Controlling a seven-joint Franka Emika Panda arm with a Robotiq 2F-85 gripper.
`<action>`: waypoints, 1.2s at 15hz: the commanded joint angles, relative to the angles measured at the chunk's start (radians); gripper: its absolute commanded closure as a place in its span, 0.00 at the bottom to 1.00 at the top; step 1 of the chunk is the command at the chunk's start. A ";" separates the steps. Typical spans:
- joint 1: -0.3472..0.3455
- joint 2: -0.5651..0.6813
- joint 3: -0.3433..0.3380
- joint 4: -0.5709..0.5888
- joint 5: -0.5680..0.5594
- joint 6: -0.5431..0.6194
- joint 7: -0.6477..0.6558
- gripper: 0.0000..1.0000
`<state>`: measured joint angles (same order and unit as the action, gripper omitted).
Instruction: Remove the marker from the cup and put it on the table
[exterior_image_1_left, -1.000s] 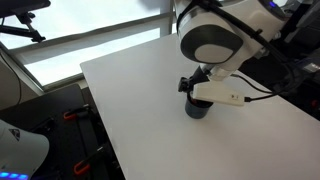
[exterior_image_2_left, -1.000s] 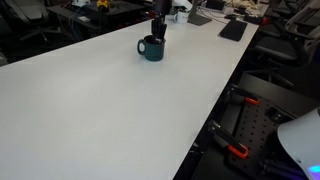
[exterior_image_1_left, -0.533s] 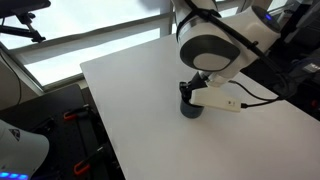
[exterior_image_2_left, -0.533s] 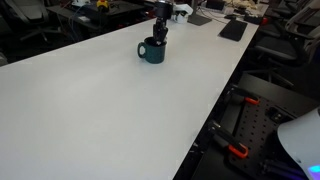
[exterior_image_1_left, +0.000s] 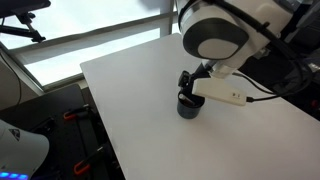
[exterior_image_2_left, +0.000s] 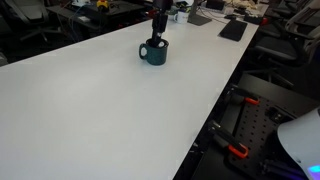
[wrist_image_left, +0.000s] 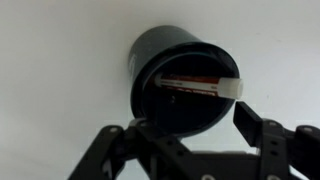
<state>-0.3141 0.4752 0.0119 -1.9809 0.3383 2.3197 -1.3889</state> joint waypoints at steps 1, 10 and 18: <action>0.028 -0.094 -0.012 -0.003 -0.028 -0.086 0.094 0.00; 0.051 -0.116 -0.038 0.088 -0.023 -0.348 0.307 0.00; 0.043 -0.102 -0.033 0.076 0.065 -0.214 0.547 0.00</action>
<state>-0.2713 0.3726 -0.0191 -1.9074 0.4038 2.1100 -0.8401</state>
